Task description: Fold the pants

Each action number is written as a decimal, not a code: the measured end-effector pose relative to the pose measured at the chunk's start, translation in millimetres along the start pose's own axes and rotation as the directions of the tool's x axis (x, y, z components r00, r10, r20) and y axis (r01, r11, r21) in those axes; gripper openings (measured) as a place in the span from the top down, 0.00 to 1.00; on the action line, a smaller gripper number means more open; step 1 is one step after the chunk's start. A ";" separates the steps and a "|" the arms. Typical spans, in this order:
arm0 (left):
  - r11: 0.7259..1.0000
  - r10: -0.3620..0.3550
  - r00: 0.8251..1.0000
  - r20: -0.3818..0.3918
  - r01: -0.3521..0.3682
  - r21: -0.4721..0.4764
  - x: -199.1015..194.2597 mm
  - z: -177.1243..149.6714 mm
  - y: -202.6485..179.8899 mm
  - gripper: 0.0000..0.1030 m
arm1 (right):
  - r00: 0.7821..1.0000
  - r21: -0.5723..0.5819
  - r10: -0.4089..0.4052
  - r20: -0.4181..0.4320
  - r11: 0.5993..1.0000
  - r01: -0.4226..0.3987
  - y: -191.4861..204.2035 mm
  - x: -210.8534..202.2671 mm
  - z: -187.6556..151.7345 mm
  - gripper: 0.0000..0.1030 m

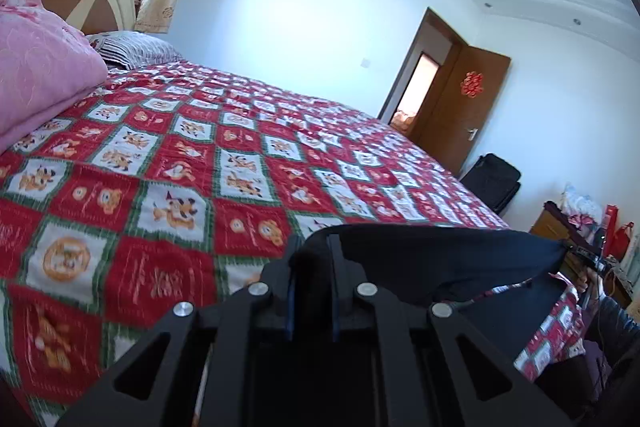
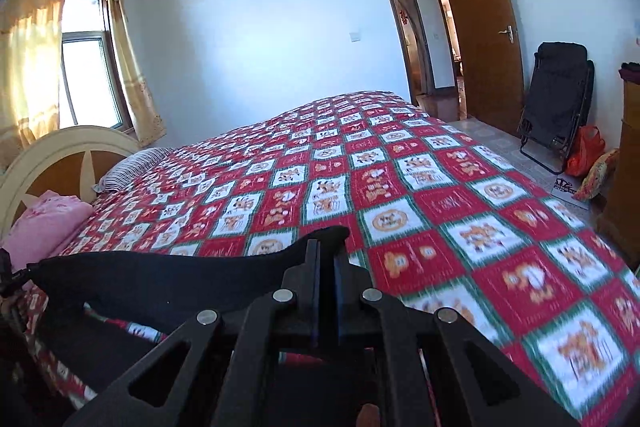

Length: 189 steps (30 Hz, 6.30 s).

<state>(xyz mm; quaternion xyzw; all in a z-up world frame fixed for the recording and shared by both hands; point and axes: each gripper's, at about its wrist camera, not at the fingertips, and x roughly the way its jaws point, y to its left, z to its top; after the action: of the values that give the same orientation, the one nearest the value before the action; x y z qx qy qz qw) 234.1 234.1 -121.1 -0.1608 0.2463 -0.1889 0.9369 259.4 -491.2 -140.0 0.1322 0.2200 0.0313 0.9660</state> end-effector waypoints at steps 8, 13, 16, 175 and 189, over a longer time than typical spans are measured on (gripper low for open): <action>0.999 -0.039 0.999 -0.007 0.039 -0.026 -22.9 -43.1 5.2 0.87 | 0.999 0.058 -0.021 -0.036 0.998 0.023 -28.4 -32.7 -39.3 0.95; 0.999 -0.032 0.998 -0.045 0.031 -0.027 -24.3 -64.0 8.5 0.87 | 0.996 0.064 -0.040 -0.085 0.997 0.046 -35.8 -37.8 -59.1 0.95; 1.000 -0.023 0.998 -0.053 0.023 -0.015 -28.5 -73.7 8.2 0.87 | 0.995 0.082 -0.048 -0.092 0.995 0.055 -40.8 -42.4 -68.5 0.95; 0.900 0.317 0.944 -0.087 -0.271 0.342 28.2 -106.4 -77.1 0.27 | 0.867 0.014 -0.249 -0.432 0.959 0.283 -17.2 52.8 -17.4 0.90; 0.907 0.305 0.950 -0.066 -0.268 0.326 17.4 -109.3 -74.8 0.27 | 0.911 0.096 -0.200 -0.359 0.964 0.249 -1.6 -47.7 -47.3 0.76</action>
<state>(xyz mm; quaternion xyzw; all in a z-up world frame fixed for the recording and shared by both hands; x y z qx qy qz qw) 170.5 138.2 -188.9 0.0387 0.2881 -0.0945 0.9521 195.9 -486.9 -161.6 0.1656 0.4019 -0.0729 0.8976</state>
